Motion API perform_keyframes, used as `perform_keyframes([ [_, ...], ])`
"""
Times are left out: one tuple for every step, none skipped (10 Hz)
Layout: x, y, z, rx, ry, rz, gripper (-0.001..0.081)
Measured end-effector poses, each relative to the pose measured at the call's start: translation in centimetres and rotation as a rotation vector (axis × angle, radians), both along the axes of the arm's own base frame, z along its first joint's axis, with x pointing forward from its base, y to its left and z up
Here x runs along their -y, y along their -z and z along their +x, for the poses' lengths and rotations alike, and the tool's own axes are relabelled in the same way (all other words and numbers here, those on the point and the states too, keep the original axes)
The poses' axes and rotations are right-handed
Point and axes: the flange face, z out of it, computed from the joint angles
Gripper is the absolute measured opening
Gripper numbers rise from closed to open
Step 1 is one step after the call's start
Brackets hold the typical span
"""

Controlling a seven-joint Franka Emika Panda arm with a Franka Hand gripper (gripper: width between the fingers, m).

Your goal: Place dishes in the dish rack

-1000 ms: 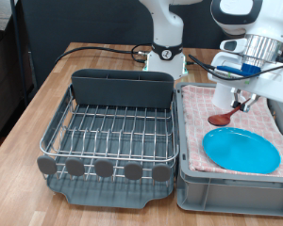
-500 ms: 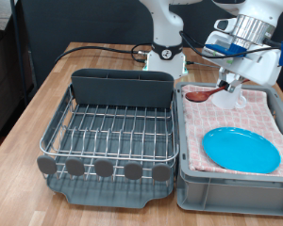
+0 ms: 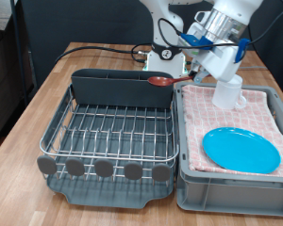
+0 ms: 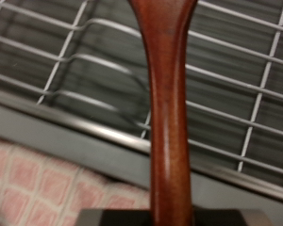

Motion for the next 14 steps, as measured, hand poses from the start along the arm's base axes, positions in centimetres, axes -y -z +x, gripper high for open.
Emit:
perform_keyframes([
  [1.4, -0.1, -0.7, -0.002, 0.048, 0.016, 0.0091],
  [2.8, -0.2, -1.5, -0.008, 0.098, 0.03, 0.0091],
  [3.4, -0.6, -2.4, -0.003, 0.128, 0.046, 0.0091],
  [3.3, -0.6, -2.3, -0.024, 0.073, 0.04, 0.0091],
  [3.5, -0.5, -2.4, -0.025, 0.09, 0.045, 0.0091],
  [4.1, -0.2, -2.8, -0.046, 0.125, 0.047, 0.0091],
  [4.6, -0.1, -3.4, -0.066, 0.153, 0.039, 0.0091],
  [5.0, -0.1, -4.2, -0.076, 0.172, 0.035, 0.0091],
  [5.4, -0.1, -5.0, -0.076, 0.189, 0.041, 0.0091],
  [5.9, -0.1, -5.9, -0.075, 0.205, 0.048, 0.0091],
  [6.3, -0.2, -6.7, -0.068, 0.215, 0.056, 0.0091],
  [6.7, -0.3, -7.4, -0.057, 0.219, 0.064, 0.0091],
  [7.1, -0.5, -8.0, -0.04, 0.226, 0.078, 0.0091],
  [7.7, -0.8, -8.4, -0.028, 0.242, 0.116, 0.0091],
])
